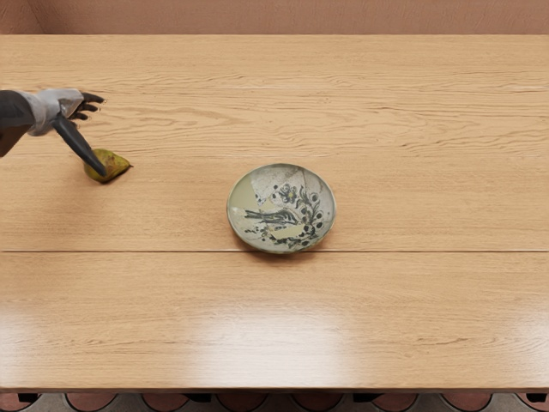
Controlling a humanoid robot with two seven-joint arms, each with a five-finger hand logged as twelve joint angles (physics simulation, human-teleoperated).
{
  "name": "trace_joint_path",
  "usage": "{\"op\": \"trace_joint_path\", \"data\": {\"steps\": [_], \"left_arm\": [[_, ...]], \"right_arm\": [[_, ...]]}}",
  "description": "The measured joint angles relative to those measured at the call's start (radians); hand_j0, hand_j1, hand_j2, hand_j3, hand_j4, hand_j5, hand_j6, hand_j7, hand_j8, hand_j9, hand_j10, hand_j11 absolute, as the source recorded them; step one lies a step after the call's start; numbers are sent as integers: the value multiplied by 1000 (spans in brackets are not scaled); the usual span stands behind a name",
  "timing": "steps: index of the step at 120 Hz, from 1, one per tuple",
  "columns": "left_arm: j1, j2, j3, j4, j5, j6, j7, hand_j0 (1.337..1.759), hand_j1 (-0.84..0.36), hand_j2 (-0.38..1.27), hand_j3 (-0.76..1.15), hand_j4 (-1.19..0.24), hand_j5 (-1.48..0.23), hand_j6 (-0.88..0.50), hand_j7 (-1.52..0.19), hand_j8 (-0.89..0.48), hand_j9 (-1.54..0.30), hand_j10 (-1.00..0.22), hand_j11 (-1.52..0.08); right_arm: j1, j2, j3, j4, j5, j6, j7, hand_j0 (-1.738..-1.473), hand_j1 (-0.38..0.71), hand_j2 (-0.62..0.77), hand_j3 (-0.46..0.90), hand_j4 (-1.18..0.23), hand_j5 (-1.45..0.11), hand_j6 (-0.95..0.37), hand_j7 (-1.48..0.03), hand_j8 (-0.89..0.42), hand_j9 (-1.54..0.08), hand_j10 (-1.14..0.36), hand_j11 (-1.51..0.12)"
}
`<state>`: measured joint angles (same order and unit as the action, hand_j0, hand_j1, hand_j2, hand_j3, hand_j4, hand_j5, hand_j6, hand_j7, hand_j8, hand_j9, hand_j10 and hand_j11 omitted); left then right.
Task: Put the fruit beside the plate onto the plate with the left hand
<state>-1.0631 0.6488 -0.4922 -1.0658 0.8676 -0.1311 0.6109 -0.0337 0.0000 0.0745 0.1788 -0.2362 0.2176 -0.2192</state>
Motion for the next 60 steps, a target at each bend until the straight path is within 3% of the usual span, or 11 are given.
{"op": "trace_joint_path", "data": {"steps": [20,60], "left_arm": [[7,-24,73,0,105,190,0,1658,309,8,0,-38,-45,-39,-45,-39,-45,-38,-44],[-25,-133,308,-5,228,357,0,1658,307,10,0,-41,-48,-42,-48,-42,-48,-40,-48]], "right_arm": [[0,0,0,0,0,0,0,-1658,-323,-4,0,-22,-28,-21,-28,-22,-28,-22,-28],[0,0,0,0,0,0,0,-1658,-323,-4,0,-22,-28,-21,-28,-21,-28,-21,-28]]}}
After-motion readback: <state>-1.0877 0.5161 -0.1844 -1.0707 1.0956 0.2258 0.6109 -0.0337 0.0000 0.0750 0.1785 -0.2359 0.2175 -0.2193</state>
